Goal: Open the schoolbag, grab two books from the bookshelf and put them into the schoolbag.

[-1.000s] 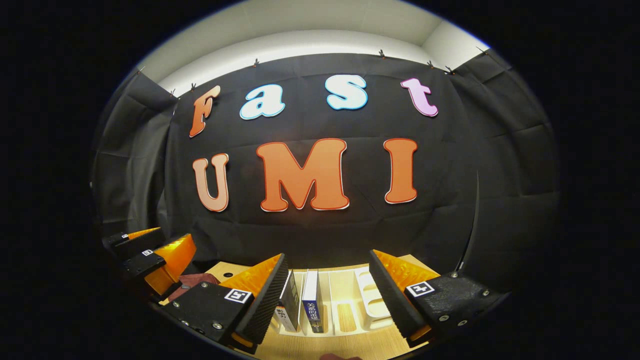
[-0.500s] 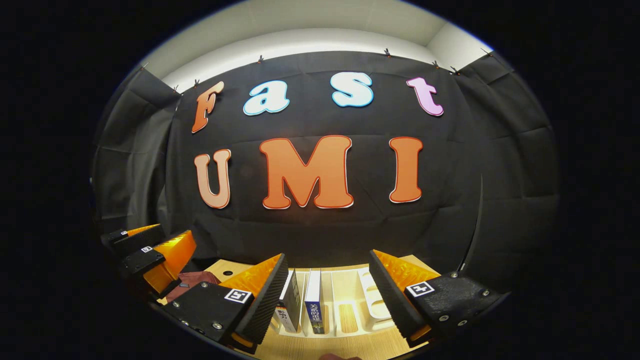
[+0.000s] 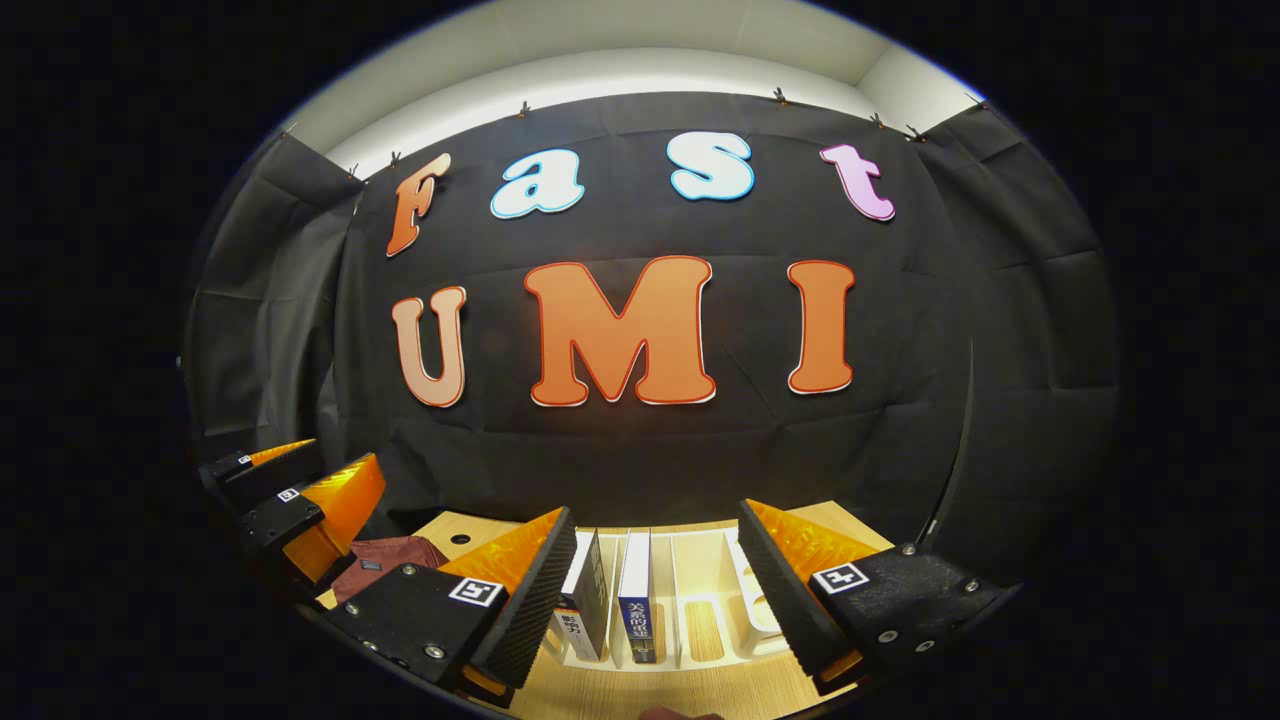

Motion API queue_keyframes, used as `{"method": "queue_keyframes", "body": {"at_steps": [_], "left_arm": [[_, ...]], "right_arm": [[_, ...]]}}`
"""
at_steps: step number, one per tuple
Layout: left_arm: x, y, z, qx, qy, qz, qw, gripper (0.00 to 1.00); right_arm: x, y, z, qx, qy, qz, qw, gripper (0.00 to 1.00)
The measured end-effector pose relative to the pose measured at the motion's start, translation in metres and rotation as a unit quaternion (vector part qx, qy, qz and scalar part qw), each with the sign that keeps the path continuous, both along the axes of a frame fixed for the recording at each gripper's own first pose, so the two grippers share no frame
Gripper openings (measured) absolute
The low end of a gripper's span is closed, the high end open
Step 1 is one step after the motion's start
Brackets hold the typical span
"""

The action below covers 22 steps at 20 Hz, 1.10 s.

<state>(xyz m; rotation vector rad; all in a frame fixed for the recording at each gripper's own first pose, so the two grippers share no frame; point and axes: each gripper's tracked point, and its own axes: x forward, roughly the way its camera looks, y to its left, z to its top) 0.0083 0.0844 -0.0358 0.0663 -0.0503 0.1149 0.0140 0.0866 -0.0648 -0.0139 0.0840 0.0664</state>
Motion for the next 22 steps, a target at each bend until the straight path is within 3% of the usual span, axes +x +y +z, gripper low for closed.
{"method": "queue_keyframes", "body": {"at_steps": [8,9,10,15,22], "left_arm": [[-0.007,0.019,-0.048,0.047,0.049,-0.002,0.998,0.96],[-0.007,0.021,-0.055,0.057,0.057,-0.003,0.997,1.00],[-0.009,0.022,-0.063,0.069,0.068,-0.004,0.995,0.96],[-0.018,0.033,-0.118,0.109,0.128,-0.011,0.986,0.96],[-0.034,0.040,-0.217,0.204,0.231,-0.044,0.950,0.96]], "right_arm": [[0.004,0.000,-0.011,-0.001,0.009,-0.006,1.000,0.96],[0.004,-0.001,-0.012,-0.003,0.010,-0.007,1.000,0.96],[0.005,0.000,-0.014,-0.004,0.011,-0.007,1.000,0.96],[0.008,0.000,-0.025,-0.011,0.022,-0.010,1.000,0.96],[0.011,-0.006,-0.036,-0.024,0.032,-0.017,0.999,0.96]]}}
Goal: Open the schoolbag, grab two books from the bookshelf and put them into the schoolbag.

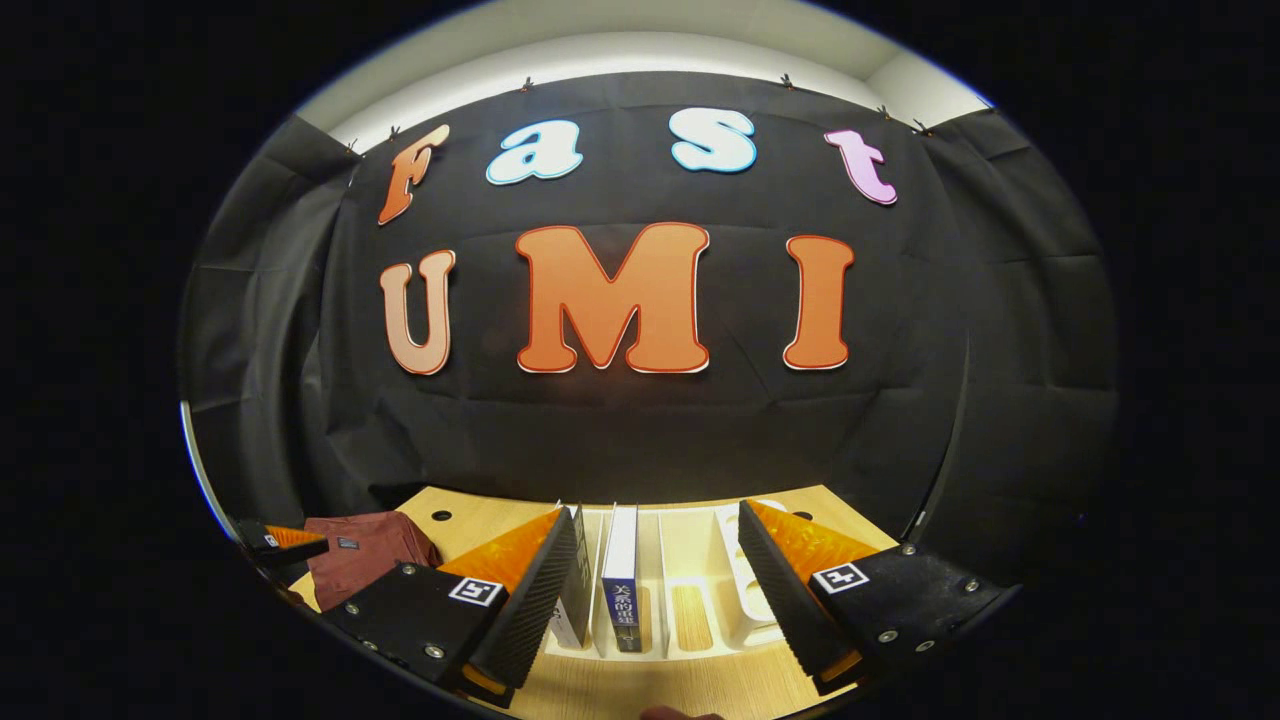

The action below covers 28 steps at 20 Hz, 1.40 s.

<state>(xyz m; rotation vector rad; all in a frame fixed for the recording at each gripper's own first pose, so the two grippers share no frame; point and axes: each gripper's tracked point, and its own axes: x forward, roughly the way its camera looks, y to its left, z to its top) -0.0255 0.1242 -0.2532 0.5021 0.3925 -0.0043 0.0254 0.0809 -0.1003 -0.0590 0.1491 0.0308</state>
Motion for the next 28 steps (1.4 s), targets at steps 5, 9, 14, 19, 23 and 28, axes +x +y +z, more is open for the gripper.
{"method": "queue_keyframes", "body": {"at_steps": [5,9,14,19,23,28], "left_arm": [[-0.011,0.012,-0.071,0.066,0.090,-0.009,0.994,0.97],[-0.043,0.021,-0.124,0.104,0.156,-0.011,0.982,0.98],[-0.050,0.026,-0.144,0.155,0.190,-0.028,0.969,0.98],[-0.062,0.036,-0.166,0.181,0.221,-0.022,0.958,0.97],[-0.064,0.047,-0.172,0.196,0.229,-0.005,0.953,0.95],[-0.062,0.046,-0.170,0.187,0.247,-0.001,0.951,0.63]], "right_arm": [[-0.002,-0.008,-0.008,-0.005,0.010,-0.008,1.000,0.97],[-0.001,-0.012,-0.015,-0.004,0.017,-0.012,1.000,0.96],[0.001,-0.013,-0.018,-0.002,0.021,-0.009,1.000,0.96],[0.001,-0.020,-0.022,0.003,0.023,-0.008,1.000,0.96],[0.001,-0.021,-0.025,0.009,0.025,-0.004,1.000,0.96],[0.001,-0.020,-0.026,0.009,0.027,0.011,1.000,0.96]]}}
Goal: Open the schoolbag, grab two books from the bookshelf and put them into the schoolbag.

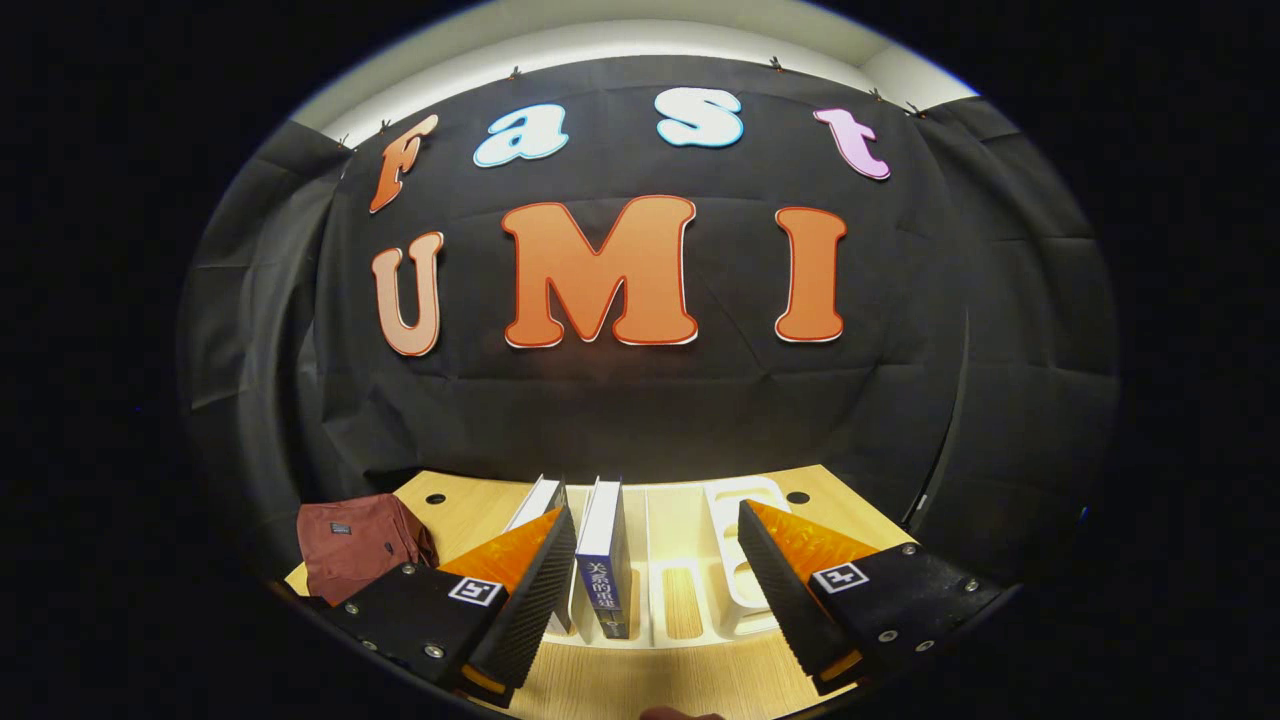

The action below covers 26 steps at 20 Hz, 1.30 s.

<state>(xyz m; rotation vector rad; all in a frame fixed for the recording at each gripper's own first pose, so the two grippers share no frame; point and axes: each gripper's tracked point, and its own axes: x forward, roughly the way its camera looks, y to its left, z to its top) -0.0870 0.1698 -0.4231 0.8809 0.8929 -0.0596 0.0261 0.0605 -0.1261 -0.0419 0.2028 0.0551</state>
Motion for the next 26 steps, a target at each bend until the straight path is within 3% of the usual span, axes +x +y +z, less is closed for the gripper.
{"method": "queue_keyframes", "body": {"at_steps": [1,5,12,16,26], "left_arm": [[0.000,0.001,0.002,-0.003,0.005,0.004,1.000,0.41],[0.006,0.008,0.018,-0.032,0.032,0.037,0.998,0.11],[0.039,0.027,0.070,-0.057,0.041,0.068,0.995,0.06],[0.056,0.040,0.096,-0.107,0.051,0.077,0.990,0.03],[0.094,0.074,0.151,-0.195,0.097,0.027,0.976,0.03]], "right_arm": [[0.002,0.000,-0.001,0.001,0.001,0.005,1.000,0.96],[0.002,0.006,-0.001,0.006,0.007,0.032,0.999,0.97],[0.005,0.013,-0.002,0.007,0.029,0.086,0.996,0.96],[0.009,0.022,-0.005,-0.005,0.047,0.091,0.995,0.97],[0.041,0.091,-0.023,-0.018,0.136,0.073,0.988,0.96]]}}
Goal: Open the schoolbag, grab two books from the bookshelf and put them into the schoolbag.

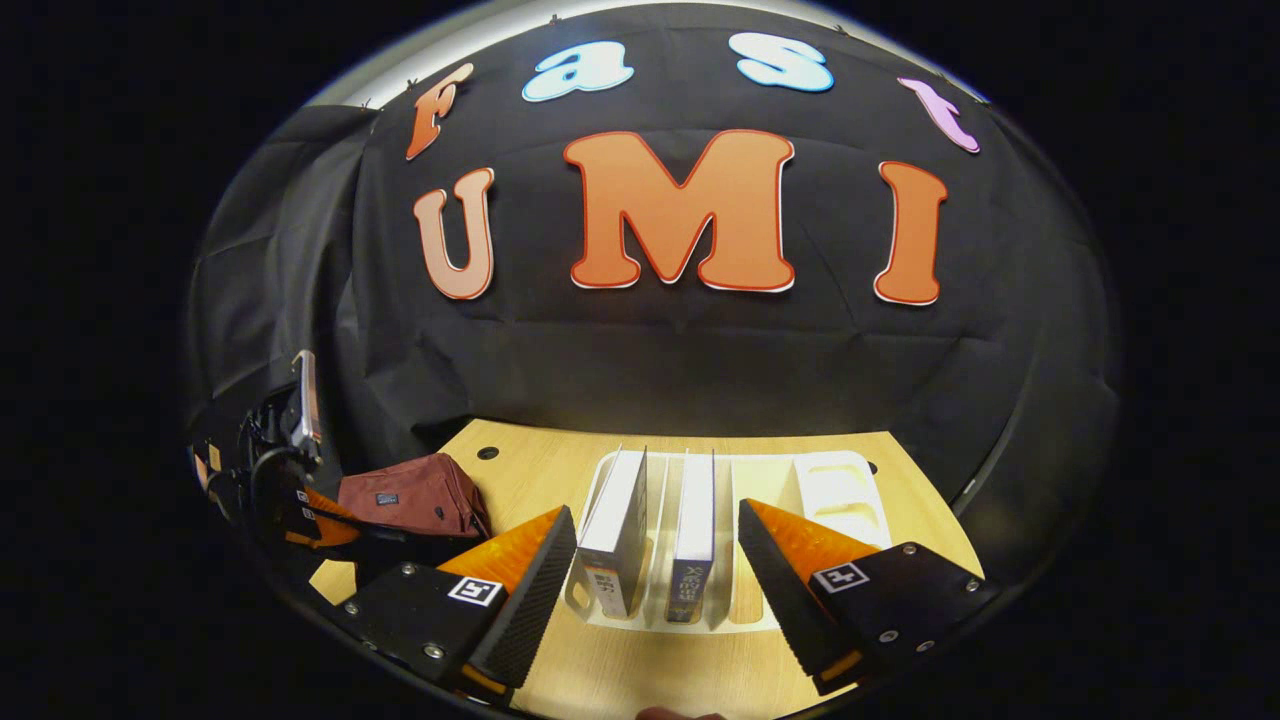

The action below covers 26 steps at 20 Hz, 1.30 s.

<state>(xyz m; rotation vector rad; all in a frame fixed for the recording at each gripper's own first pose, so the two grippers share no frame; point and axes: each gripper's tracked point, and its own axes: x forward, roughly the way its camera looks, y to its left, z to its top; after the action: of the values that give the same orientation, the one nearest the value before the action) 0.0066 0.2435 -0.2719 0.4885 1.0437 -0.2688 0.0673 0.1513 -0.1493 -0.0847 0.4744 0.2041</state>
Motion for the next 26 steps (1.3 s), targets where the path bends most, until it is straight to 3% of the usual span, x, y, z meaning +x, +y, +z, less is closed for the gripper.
{"method": "queue_keyframes", "body": {"at_steps": [6,12,20,25,26], "left_arm": [[0.023,0.018,0.021,-0.044,0.014,-0.023,0.999,0.04],[0.037,0.030,0.031,-0.067,0.021,-0.034,0.997,0.04],[0.038,0.039,0.035,-0.085,0.024,-0.047,0.995,0.03],[0.039,0.042,0.032,-0.094,0.022,-0.048,0.994,0.04],[0.039,0.043,0.033,-0.096,0.023,-0.047,0.994,0.04]], "right_arm": [[0.033,0.028,-0.028,-0.046,0.094,-0.005,0.994,0.97],[0.069,0.041,-0.055,-0.079,0.192,-0.015,0.978,0.97],[0.085,0.050,-0.119,-0.113,0.353,-0.025,0.928,0.93],[0.088,0.041,-0.132,-0.132,0.412,-0.041,0.901,0.75],[0.088,0.039,-0.134,-0.133,0.419,-0.047,0.897,0.62]]}}
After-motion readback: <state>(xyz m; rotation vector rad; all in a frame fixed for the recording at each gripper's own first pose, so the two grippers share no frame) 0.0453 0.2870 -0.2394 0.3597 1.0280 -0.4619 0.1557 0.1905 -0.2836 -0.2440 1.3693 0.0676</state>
